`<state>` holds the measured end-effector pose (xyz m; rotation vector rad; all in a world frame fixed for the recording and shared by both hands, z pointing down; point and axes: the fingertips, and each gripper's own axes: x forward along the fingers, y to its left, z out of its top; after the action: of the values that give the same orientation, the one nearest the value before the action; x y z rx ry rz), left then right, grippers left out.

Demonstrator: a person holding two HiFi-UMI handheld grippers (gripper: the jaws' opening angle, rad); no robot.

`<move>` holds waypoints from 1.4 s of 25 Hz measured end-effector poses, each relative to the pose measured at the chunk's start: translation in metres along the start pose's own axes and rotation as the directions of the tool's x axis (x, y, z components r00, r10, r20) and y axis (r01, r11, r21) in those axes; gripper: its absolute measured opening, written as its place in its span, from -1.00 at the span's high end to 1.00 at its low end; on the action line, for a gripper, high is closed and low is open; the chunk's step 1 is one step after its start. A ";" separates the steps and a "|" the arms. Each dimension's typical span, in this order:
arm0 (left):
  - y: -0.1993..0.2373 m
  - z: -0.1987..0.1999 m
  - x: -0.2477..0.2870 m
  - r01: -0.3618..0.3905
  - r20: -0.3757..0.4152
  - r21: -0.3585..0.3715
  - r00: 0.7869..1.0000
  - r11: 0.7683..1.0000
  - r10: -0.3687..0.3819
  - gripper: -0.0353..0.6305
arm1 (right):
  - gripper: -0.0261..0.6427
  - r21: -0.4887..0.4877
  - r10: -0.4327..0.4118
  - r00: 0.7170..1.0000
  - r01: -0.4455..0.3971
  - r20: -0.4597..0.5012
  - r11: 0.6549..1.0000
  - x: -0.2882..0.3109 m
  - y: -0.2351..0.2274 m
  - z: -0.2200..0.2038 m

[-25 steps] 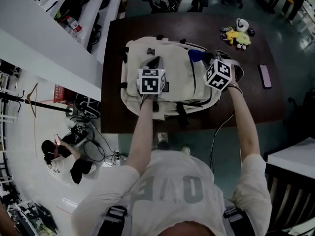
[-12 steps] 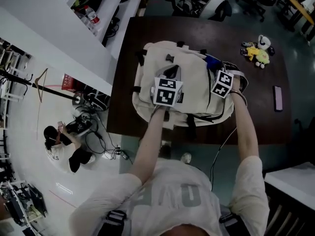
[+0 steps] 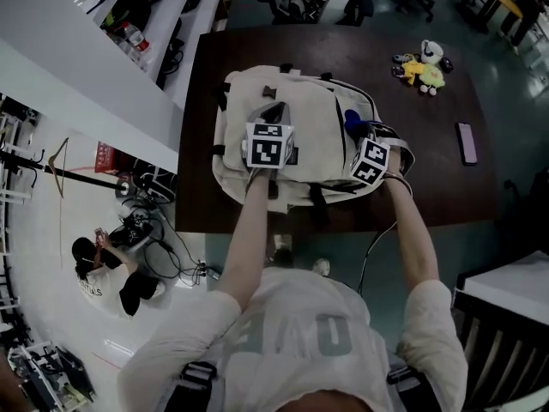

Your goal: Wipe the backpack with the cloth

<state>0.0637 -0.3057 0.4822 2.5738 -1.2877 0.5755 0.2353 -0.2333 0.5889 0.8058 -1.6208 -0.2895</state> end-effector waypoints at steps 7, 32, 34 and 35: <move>-0.001 0.000 0.000 -0.005 -0.004 0.014 1.000 1.000 0.005 0.88 | 0.81 0.012 0.033 0.999 -0.033 -0.011 0.999 -0.029 0.042 -0.010; -0.003 0.002 -0.002 -0.026 -0.006 0.045 1.000 0.999 0.027 0.88 | 0.81 -0.034 0.116 0.992 -0.114 0.053 0.993 -0.099 0.154 0.010; -0.002 0.005 -0.002 -0.013 -0.004 0.020 1.000 1.000 0.013 0.88 | 0.81 0.042 0.116 0.989 -0.120 0.086 0.992 -0.101 0.148 0.011; -0.001 0.007 -0.004 -0.003 0.003 -0.005 1.000 1.000 0.003 0.88 | 0.81 0.102 0.107 0.988 -0.119 0.110 0.988 -0.104 0.142 0.011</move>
<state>0.0640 -0.3046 0.4746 2.5700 -1.2929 0.5687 0.1787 -0.0665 0.5916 0.7876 -1.7856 -0.1662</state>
